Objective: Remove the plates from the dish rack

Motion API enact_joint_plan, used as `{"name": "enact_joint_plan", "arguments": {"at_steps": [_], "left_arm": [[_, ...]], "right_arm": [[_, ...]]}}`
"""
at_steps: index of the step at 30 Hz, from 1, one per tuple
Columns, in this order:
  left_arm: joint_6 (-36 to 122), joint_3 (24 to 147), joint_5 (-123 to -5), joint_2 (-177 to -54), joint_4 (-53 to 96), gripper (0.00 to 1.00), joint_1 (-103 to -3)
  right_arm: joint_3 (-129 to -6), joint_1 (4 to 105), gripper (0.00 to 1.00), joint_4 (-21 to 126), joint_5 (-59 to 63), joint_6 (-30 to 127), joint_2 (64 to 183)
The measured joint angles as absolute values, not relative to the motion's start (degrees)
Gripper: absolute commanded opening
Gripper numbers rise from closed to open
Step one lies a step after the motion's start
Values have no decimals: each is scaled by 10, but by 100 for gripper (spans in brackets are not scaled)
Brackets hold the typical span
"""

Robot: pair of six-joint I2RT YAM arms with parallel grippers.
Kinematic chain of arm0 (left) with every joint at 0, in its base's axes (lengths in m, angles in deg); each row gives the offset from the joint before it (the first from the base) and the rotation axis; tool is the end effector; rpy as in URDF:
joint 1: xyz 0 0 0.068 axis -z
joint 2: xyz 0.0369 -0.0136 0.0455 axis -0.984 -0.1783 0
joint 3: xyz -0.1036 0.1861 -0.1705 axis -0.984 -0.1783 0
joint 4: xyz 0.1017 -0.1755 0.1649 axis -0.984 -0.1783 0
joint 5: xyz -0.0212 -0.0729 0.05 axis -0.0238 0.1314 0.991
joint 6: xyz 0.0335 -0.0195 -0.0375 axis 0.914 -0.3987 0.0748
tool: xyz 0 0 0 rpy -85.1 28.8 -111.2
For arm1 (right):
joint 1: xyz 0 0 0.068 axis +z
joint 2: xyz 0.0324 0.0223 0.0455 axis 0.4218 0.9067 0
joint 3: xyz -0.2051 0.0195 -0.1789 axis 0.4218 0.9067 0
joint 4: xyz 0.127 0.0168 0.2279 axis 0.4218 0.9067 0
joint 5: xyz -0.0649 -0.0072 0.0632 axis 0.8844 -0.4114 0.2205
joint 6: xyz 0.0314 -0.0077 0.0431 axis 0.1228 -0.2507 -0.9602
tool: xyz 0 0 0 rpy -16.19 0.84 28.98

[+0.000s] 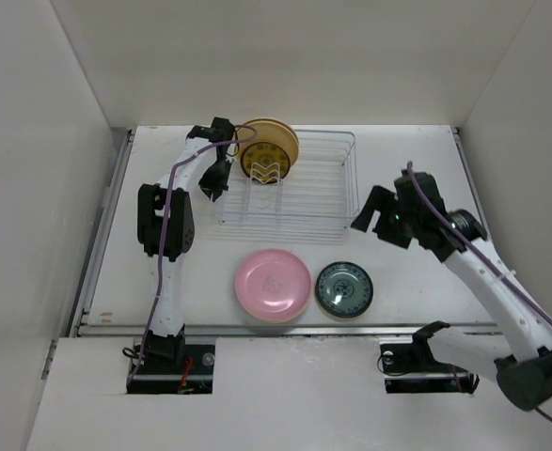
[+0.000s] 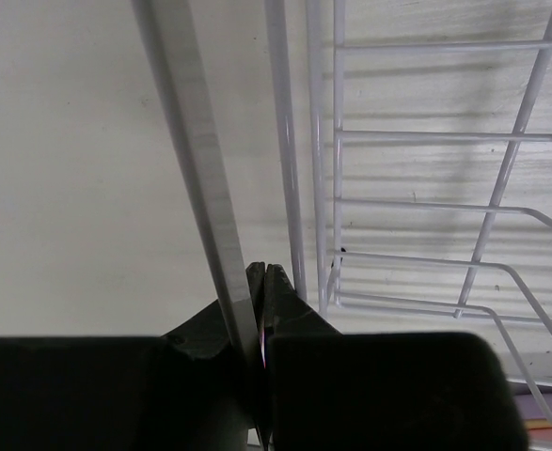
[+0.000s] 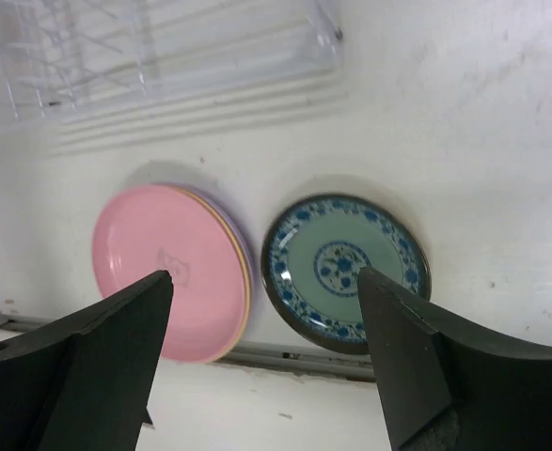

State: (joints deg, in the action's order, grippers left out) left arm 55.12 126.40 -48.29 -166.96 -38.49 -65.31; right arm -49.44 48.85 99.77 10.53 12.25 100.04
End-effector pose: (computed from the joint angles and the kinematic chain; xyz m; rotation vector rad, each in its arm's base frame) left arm 0.4515 -0.1111 0.2227 0.3302 2.7809 0.1292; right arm 0.1795 0.0792 0.3162 0.4118 2.4362 0.5198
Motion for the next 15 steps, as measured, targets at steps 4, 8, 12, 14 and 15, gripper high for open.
{"name": "enact_joint_plan", "arguments": {"at_steps": [4, 8, 12, 14, 15], "left_arm": [[549, 1266, -493, -1670, -392, 0, -655], [547, 1267, -495, -1670, -399, 0, -655], [546, 1267, -498, -1670, -402, 0, -655], [544, 1269, -501, -1670, -408, 0, -655], [543, 1271, -502, -1671, -412, 0, -655]], "right_arm": [[-666, 505, 85, 1010, 154, 166, 1161], [-723, 513, 83, 1009, 162, 230, 1271], [-828, 521, 71, 1012, 137, 332, 1365], [-937, 528, 66, 976, 123, 392, 1443], [-987, 532, 62, 951, 114, 422, 1484]]}}
